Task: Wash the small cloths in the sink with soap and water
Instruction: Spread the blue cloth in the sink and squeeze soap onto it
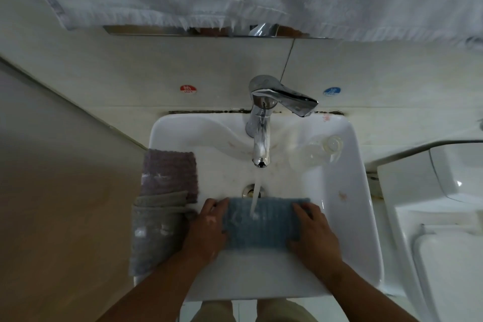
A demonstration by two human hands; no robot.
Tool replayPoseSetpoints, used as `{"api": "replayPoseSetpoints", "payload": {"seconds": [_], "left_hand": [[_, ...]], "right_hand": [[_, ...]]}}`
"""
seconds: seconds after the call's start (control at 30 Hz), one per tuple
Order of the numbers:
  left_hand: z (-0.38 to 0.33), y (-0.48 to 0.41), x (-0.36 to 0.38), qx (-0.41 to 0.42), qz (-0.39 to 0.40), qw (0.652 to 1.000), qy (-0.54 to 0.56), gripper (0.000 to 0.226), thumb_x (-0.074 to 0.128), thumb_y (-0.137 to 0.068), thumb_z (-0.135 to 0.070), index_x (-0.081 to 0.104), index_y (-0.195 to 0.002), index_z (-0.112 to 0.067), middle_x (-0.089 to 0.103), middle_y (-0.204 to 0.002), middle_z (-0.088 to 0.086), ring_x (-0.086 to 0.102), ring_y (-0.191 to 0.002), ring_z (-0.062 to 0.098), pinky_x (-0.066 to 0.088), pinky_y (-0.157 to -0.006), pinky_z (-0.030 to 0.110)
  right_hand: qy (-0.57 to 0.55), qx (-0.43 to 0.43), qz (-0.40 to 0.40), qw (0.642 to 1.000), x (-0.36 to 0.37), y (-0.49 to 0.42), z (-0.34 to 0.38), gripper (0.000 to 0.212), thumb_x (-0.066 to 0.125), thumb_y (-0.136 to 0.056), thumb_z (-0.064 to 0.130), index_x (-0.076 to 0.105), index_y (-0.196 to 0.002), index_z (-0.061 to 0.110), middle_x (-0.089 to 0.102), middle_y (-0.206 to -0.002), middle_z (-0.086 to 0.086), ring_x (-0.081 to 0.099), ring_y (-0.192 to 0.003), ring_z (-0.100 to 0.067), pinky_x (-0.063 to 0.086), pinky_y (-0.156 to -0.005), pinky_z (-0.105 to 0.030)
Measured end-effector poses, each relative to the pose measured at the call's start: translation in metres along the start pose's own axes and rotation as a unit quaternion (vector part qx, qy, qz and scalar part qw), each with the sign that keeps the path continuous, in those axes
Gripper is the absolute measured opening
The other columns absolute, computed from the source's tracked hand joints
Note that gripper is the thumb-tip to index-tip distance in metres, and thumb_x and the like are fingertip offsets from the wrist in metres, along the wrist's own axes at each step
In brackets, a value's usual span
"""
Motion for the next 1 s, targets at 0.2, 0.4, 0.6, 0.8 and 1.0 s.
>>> {"api": "replayPoseSetpoints", "payload": {"seconds": [0.2,0.4,0.6,0.8,1.0], "left_hand": [[-0.002,-0.009,0.003,0.01,-0.006,0.999,0.041,0.088,0.079,-0.072,0.001,0.044,-0.148,-0.027,0.038,-0.13,-0.007,0.053,-0.113,0.013,0.035,-0.099,0.008],[0.01,0.001,0.0,-0.002,-0.018,0.999,0.047,0.082,0.08,-0.08,-0.011,0.041,-0.15,-0.026,0.035,-0.135,-0.001,0.047,-0.122,0.016,0.032,-0.109,0.014],[0.009,0.003,-0.002,-0.01,-0.012,0.999,0.037,0.081,0.077,-0.084,-0.014,0.035,-0.153,-0.024,0.032,-0.142,0.003,0.048,-0.126,0.02,0.04,-0.113,0.028],[0.013,0.003,0.001,-0.014,-0.013,0.998,0.053,0.08,0.077,-0.085,-0.014,0.035,-0.152,-0.027,0.031,-0.143,0.001,0.047,-0.127,0.02,0.042,-0.112,0.029],[0.015,0.001,0.001,-0.008,-0.015,0.999,0.036,0.08,0.077,-0.083,-0.014,0.037,-0.152,-0.026,0.032,-0.139,0.001,0.051,-0.121,0.02,0.039,-0.109,0.021]], "right_hand": [[-0.112,-0.065,-0.123,0.984,-0.059,0.021,0.036,0.067,0.08,-0.081,0.027,0.046,-0.138,0.03,0.05,-0.13,0.013,0.057,-0.108,-0.005,0.056,-0.088,-0.026],[-0.221,-0.201,-0.255,0.919,-0.175,0.069,0.116,0.084,0.077,-0.08,0.015,0.033,-0.149,0.035,0.061,-0.108,0.02,0.066,-0.084,-0.003,0.055,-0.071,-0.013],[-0.205,-0.184,-0.249,0.928,-0.209,0.04,0.135,0.094,0.077,-0.083,0.024,0.019,-0.154,0.046,0.061,-0.097,0.024,0.065,-0.081,0.0,0.052,-0.07,-0.007],[-0.207,-0.15,-0.259,0.931,-0.198,0.025,0.125,0.082,0.077,-0.085,0.022,0.028,-0.146,0.045,0.059,-0.089,0.022,0.063,-0.081,0.003,0.051,-0.062,-0.007],[-0.208,-0.127,-0.237,0.94,-0.175,0.03,0.105,0.088,0.072,-0.082,0.028,0.022,-0.153,0.043,0.058,-0.101,0.022,0.064,-0.082,0.003,0.05,-0.064,-0.008]]}}
Point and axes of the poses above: each hand's wrist, its own y-axis away from the middle knuckle, its own x-axis out of the palm, z = x × y, the point moved 7 cm from there along -y, towards the middle knuckle
